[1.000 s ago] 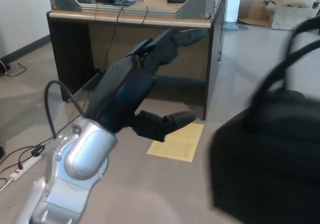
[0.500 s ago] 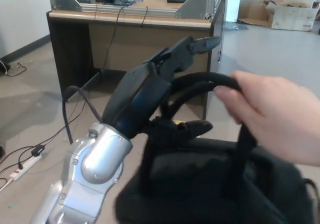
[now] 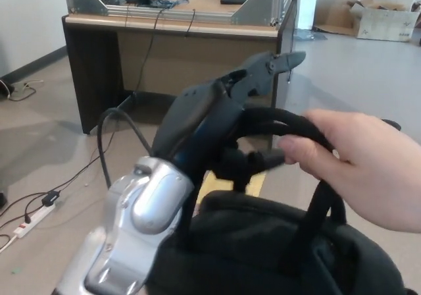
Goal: A person hands over a black lunchbag to the robot and the robot uses its left hand to grab the strips of the lunchbag, the gives it back to the person.
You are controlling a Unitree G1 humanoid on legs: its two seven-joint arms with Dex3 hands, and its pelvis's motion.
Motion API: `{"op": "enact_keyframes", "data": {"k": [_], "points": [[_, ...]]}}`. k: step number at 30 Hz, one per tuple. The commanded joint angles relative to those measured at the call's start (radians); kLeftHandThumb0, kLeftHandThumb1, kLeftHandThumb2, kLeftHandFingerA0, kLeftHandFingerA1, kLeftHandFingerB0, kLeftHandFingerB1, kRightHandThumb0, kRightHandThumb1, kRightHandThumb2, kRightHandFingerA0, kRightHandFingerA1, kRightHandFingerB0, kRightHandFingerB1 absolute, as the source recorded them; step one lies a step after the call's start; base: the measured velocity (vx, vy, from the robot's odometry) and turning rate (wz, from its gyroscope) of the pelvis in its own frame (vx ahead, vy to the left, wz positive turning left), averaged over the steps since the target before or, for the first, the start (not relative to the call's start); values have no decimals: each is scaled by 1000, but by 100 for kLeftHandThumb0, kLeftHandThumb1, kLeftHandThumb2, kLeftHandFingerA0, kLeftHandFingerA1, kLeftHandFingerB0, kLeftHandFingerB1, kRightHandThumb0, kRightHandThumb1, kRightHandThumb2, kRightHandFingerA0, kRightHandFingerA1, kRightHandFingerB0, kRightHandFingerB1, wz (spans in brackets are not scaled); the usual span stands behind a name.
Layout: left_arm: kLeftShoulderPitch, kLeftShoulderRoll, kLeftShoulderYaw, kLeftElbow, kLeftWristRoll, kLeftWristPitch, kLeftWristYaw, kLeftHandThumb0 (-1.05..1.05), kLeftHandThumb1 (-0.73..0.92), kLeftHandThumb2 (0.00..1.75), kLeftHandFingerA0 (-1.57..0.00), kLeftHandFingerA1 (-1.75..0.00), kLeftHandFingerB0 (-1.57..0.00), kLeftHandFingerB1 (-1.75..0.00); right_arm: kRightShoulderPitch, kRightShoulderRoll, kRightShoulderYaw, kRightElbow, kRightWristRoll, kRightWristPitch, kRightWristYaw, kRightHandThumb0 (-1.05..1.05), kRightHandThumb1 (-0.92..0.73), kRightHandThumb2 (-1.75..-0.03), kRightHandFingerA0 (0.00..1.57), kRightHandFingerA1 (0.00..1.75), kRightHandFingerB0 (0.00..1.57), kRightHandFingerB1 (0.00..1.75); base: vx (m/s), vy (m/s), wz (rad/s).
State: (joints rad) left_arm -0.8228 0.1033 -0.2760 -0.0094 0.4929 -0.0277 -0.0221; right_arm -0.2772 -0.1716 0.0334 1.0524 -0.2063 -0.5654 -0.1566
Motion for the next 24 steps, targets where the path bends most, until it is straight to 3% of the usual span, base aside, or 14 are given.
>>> {"op": "enact_keyframes", "data": {"k": [1,2,3,5,7,8,9,10,11,19,20,22,24], "points": [[-57,-26,10,156,77,-156,245,-2,74,72,-98,-158,-93,-79,10,-10,-4,7,6,-12,1,-34,-63,-60,75,51,31,31,0,0,0],[-62,-29,13,175,76,-173,263,-2,74,72,-98,-158,-93,-79,10,-11,-4,7,5,-12,1,-34,-63,-60,75,51,31,31,0,0,0],[-77,-51,20,214,82,-195,327,-3,77,69,-81,-167,-75,-128,4,-10,-7,6,12,-7,11,-36,-63,-59,73,51,31,31,0,0,0],[-85,-63,24,242,85,-224,371,-10,81,65,-78,-167,-65,-138,1,-12,-7,9,11,-10,14,-36,-63,-59,75,51,31,31,0,0,0],[-88,-72,24,248,97,-225,400,-12,82,61,-86,-172,-68,-138,-4,-16,-4,11,5,-5,10,-35,-63,-60,76,51,32,31,0,0,0],[-89,-73,25,253,99,-234,414,-12,84,65,-77,-168,-60,-137,-5,-16,-3,12,3,-4,7,-35,-63,-59,77,51,33,32,0,0,0],[-89,-77,25,257,107,-249,442,-22,69,94,-109,-140,-67,-114,-6,-16,-1,15,-1,-5,4,-34,-63,-59,79,52,35,32,0,0,0],[-89,-81,25,258,115,-258,466,-22,69,94,-109,-140,-67,-114,-7,-16,0,18,-1,-8,5,-34,-63,-59,79,52,35,32,0,0,0],[-85,-84,26,257,118,-263,478,-11,84,65,-77,-171,-60,-135,-4,-14,2,19,-2,-10,6,-34,-63,-59,78,52,35,32,0,0,0],[-128,-83,71,272,125,-289,578,-5,73,66,-84,-164,-74,-121,-2,-2,-15,6,32,23,51,-35,-64,-60,78,51,36,32,0,0,0],[-136,-74,87,273,118,-291,585,-6,75,70,-84,-170,-75,-112,-3,-4,-16,6,33,17,56,-34,-64,-60,76,51,35,32,0,0,0],[-149,-49,128,267,89,-304,582,-5,76,72,-82,-172,-72,-117,-4,-8,-15,4,33,6,63,-34,-65,-60,76,51,35,33,0,0,0],[-156,-14,178,258,58,-311,571,-9,77,77,-89,-162,-71,-128,-5,-11,-11,0,24,11,60,-35,-65,-60,76,51,36,32,0,0,0]]}}
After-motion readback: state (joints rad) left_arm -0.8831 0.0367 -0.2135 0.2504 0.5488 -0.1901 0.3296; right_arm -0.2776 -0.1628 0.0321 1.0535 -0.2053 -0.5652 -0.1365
